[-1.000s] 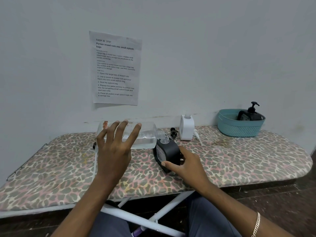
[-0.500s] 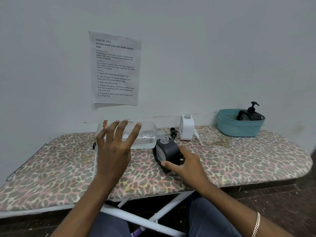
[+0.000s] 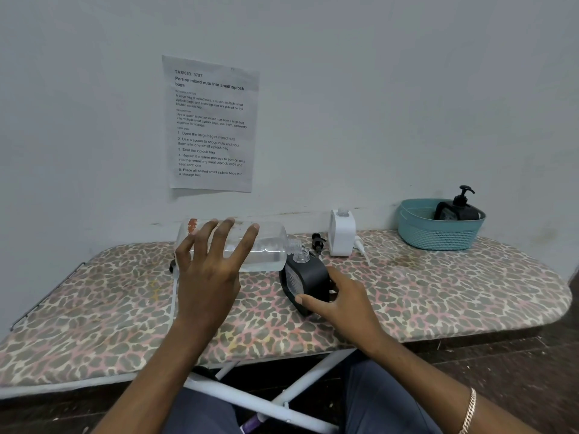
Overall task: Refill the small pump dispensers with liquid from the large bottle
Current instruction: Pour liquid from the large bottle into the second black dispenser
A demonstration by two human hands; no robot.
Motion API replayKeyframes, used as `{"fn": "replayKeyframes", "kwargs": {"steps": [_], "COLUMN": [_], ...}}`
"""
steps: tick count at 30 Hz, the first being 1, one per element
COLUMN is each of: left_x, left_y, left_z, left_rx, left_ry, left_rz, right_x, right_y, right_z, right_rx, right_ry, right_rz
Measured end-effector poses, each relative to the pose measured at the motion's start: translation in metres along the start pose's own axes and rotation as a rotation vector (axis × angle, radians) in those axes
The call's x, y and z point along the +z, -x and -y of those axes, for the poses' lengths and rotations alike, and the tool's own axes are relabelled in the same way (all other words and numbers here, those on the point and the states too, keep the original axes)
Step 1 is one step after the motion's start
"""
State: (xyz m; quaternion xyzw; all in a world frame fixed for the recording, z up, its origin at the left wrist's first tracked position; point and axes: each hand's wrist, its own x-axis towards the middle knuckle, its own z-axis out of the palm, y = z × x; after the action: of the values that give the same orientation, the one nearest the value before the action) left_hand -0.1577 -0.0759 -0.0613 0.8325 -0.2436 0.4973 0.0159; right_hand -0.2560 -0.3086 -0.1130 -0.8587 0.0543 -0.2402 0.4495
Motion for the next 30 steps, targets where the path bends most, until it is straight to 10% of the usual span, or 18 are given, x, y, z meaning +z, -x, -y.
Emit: {"fn": "replayKeyframes", "kwargs": {"steps": [30], "left_x": [0.0096], "left_y": [0.0036], "left_z": [0.0004], "left_rx": [-0.014], "left_ry": [0.055], "left_rz": [-0.002], "right_x": [-0.0001], "right_y": [0.0004], "right_z": [-0.0002], "right_rx": [-0.024], "right_ry": [-0.027], "right_rz": [0.0]}}
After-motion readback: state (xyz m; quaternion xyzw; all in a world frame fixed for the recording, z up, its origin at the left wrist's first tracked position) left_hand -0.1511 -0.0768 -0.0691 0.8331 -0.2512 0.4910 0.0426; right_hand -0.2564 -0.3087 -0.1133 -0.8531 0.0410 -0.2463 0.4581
